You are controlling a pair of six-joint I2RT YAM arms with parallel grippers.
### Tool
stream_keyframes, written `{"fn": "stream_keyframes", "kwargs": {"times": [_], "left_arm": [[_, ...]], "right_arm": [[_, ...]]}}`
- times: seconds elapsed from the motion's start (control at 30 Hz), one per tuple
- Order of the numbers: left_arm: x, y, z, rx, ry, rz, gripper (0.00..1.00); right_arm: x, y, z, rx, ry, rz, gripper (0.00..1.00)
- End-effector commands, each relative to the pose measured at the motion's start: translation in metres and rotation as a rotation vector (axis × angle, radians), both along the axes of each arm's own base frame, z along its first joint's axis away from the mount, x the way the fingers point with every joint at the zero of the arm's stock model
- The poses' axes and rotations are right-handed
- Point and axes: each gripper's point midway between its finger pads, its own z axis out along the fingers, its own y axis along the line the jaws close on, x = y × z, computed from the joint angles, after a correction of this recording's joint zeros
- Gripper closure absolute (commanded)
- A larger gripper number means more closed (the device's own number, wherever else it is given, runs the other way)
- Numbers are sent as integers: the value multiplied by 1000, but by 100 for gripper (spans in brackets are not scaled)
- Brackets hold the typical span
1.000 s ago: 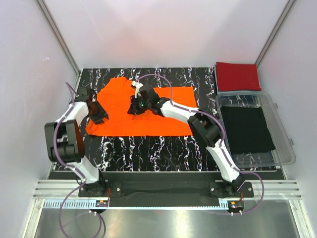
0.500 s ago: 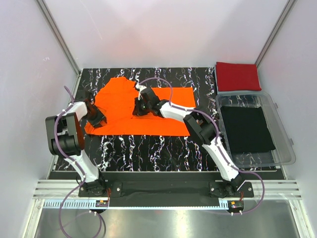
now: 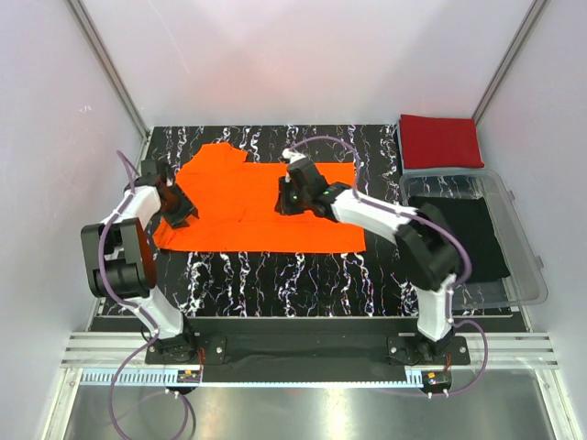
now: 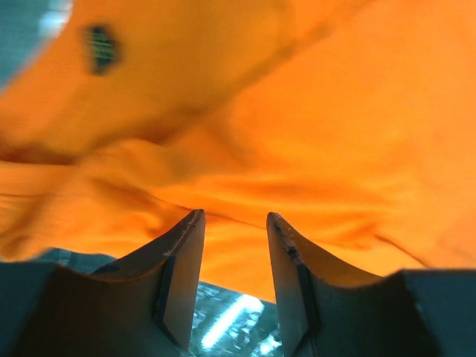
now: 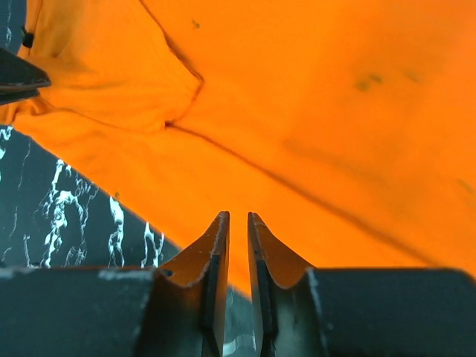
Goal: Fold and stack the t-shirts
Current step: Fold the tshirt
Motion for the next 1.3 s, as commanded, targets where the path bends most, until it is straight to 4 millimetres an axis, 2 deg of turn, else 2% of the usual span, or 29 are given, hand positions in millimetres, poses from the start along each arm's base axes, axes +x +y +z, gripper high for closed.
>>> {"fn": "stream_keyframes", "kwargs": {"times": [0.0,0.03,0.07,0.1,0.17,0.33,0.43,0.57,0.77,0.9,1.0,1.13,1.2,1.27], "left_arm": [[13,-32,25,-75,-90,-76,55],[11,-36,23,-87,-87,-81,55],[7,-38,18,-100,-78,-72,55],[5,-38,17,-99,-77,-67,55],[-2,-33,6,-76,-46,-35,55],[-17,-22,-15,-26,22,28,56],[-29,-12,-32,11,79,66,56],[-41,-7,-42,32,119,88,57],[-51,-6,-39,42,116,120,57],[-64,-3,-41,67,127,128,57],[-74,-4,-41,68,132,137,56],[-87,-18,-36,-1,111,137,56],[-82,-26,-15,-38,33,126,56],[-71,-30,14,-61,-61,116,54]], "right_arm": [[-13,-54,17,-93,-3,-166,78],[-18,-66,11,-117,20,-212,78],[-25,-85,-4,-166,47,-253,79],[-26,-99,-2,-167,61,-283,79],[-39,-121,-17,-191,126,-322,80],[-49,-174,-48,-286,235,-431,81],[-54,-195,-61,-333,273,-475,81],[-66,-219,-73,-432,304,-530,81],[-87,-238,-100,-538,390,-555,82],[-108,-249,-106,-566,438,-582,83],[-113,-250,-100,-544,437,-586,83],[-124,-254,-94,-532,446,-585,83],[-126,-254,-86,-515,434,-578,83],[-123,-251,-76,-487,410,-572,82]]}}
